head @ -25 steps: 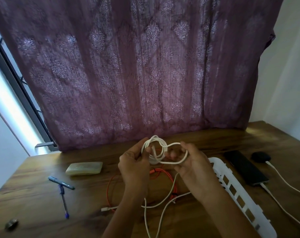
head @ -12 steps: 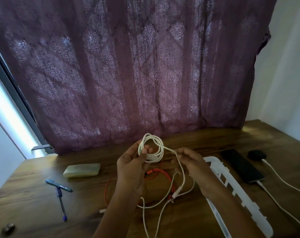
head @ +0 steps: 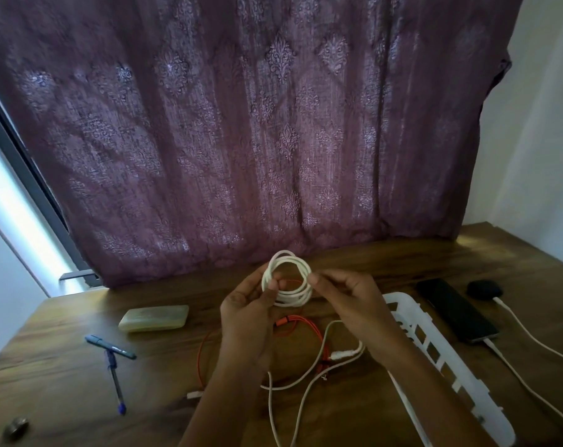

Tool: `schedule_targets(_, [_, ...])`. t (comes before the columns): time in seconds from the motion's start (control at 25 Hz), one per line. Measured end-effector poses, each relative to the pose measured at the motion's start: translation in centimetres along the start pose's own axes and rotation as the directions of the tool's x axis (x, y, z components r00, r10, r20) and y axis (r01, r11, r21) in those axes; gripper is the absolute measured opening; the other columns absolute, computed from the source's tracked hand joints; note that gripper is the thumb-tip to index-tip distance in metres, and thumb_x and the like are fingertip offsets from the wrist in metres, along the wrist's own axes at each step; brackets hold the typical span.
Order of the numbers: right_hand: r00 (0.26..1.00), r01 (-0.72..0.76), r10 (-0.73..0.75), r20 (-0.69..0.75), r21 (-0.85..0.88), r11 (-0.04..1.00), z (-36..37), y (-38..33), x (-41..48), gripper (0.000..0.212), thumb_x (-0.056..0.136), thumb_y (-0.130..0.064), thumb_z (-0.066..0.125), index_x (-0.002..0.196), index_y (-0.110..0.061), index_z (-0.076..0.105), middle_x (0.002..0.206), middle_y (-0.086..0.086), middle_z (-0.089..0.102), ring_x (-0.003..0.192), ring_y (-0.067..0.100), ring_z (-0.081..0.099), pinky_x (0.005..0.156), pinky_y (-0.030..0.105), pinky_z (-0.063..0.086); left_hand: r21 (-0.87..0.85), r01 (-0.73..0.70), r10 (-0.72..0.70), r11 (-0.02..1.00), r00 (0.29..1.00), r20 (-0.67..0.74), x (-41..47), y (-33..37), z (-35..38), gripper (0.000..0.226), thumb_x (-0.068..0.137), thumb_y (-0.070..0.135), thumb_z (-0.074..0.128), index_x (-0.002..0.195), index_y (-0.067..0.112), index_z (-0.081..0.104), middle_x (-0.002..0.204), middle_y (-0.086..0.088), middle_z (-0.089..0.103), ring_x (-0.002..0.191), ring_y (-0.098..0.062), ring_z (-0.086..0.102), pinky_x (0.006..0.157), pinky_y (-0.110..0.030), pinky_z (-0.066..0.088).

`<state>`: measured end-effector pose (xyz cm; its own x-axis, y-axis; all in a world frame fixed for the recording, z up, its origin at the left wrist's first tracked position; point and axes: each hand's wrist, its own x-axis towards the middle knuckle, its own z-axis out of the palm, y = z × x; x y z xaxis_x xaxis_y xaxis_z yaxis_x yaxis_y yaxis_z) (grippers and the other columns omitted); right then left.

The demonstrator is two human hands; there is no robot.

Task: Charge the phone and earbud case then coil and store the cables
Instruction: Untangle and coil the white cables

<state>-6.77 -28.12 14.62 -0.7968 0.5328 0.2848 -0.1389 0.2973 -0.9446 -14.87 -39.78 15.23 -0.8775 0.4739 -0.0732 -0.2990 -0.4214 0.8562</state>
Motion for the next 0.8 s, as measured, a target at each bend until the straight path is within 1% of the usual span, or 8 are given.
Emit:
schedule_targets(0.08, [0.998,0.01,-0.004,0.068,-0.093,0.996,-0.9,0.2,0.2,0.015,0.084,-0.033,0.059,0.076,-0.029,0.07,0.056,-0.013,0.062,0.056,-0.002,0.056,0.058,0.011,0.042,-0.097,0.034,-0.033,0.995,0.999,0.013,0.5,0.6,-0.4,0.025,0.087,-0.011,0.045,0.104,0.0,0.061,0.07,-0.005,0.071,0.061,-0.01,0.069,0.054,-0.023,0.056])
schedule_targets(0.16, [0.989,-0.07,0.073,0.131,-0.029,0.997,-1.6,0.3,0.4,0.017,0.089,-0.025,0.056,0.083,-0.023,0.072,0.046,-0.011,0.045,0.045,-0.001,0.041,0.048,0.012,0.035,-0.149,0.065,-0.058,0.987,0.997,0.048,0.6,0.9,-0.6,0.028,0.087,-0.011,0.044,0.109,-0.003,0.059,0.072,-0.006,0.069,0.062,-0.01,0.068,0.056,-0.023,0.057])
schedule_targets(0.24, [0.968,-0.204,0.184,0.171,0.105,0.973,-2.0,0.2,0.3,0.019,0.09,-0.025,0.054,0.087,-0.03,0.071,0.047,-0.011,0.033,0.041,0.001,0.029,0.04,0.013,0.025,-0.177,0.098,-0.083,0.979,0.992,0.093,0.6,0.8,-0.5,0.032,0.087,-0.011,0.042,0.114,-0.004,0.056,0.074,-0.006,0.066,0.066,-0.011,0.068,0.06,-0.025,0.058])
schedule_targets(0.4, [0.943,-0.295,0.248,0.22,0.214,0.931,-1.6,-0.1,0.0,0.035,0.081,-0.039,0.053,0.048,-0.037,0.064,0.047,-0.006,0.023,0.041,0.005,0.017,0.044,0.022,0.012,-0.242,0.186,-0.136,0.952,0.968,0.21,0.6,0.0,0.0,0.038,0.077,-0.008,0.047,0.113,-0.002,0.058,0.076,-0.007,0.058,0.077,-0.016,0.06,0.07,-0.035,0.059])
schedule_targets(0.52, [0.947,-0.302,0.259,0.187,0.253,0.919,-1.4,0.1,-0.1,0.024,0.073,-0.038,0.059,0.052,-0.031,0.068,0.044,-0.007,0.025,0.039,0.003,0.019,0.04,0.018,0.015,-0.211,0.275,-0.215,0.938,0.939,0.268,0.4,0.1,0.3,0.031,0.073,0.001,0.047,0.1,-0.002,0.061,0.081,-0.012,0.062,0.079,-0.023,0.061,0.075,-0.038,0.057])
schedule_targets(0.6, [0.957,-0.27,0.238,0.163,0.215,0.938,-1.7,-0.2,-0.1,0.014,0.077,-0.03,0.062,0.069,-0.024,0.072,0.041,-0.012,0.04,0.034,0.002,0.033,0.037,0.01,0.024,0.01,0.246,-0.242,0.969,0.944,0.224,0.5,0.4,0.4,0.027,0.081,0.009,0.047,0.104,0.005,0.062,0.089,-0.011,0.067,0.079,-0.022,0.064,0.069,-0.035,0.056])
schedule_targets(0.68, [0.967,-0.221,0.194,0.167,0.168,0.961,-2.2,-0.2,0.2,0.013,0.084,-0.017,0.061,0.087,-0.011,0.072,0.049,-0.013,0.061,0.043,-0.005,0.054,0.042,0.007,0.038,0.342,0.095,-0.165,0.935,0.969,0.181,1.4,0.8,0.0,0.025,0.087,0.024,0.055,0.108,0.015,0.063,0.096,-0.006,0.069,0.085,-0.02,0.065,0.066,-0.033,0.055])
schedule_targets(0.8, [0.965,-0.143,0.124,0.23,0.07,0.987,-2.6,-0.1,0.7,0.015,0.083,-0.019,0.063,0.094,-0.016,0.073,0.08,-0.01,0.074,0.079,0.0,0.068,0.065,0.008,0.047,0.713,-0.242,-0.058,0.659,0.928,0.368,2.5,2.2,-0.3,0.027,0.081,0.042,0.062,0.102,0.026,0.069,0.098,-0.001,0.072,0.095,-0.018,0.067,0.086,-0.042,0.052])
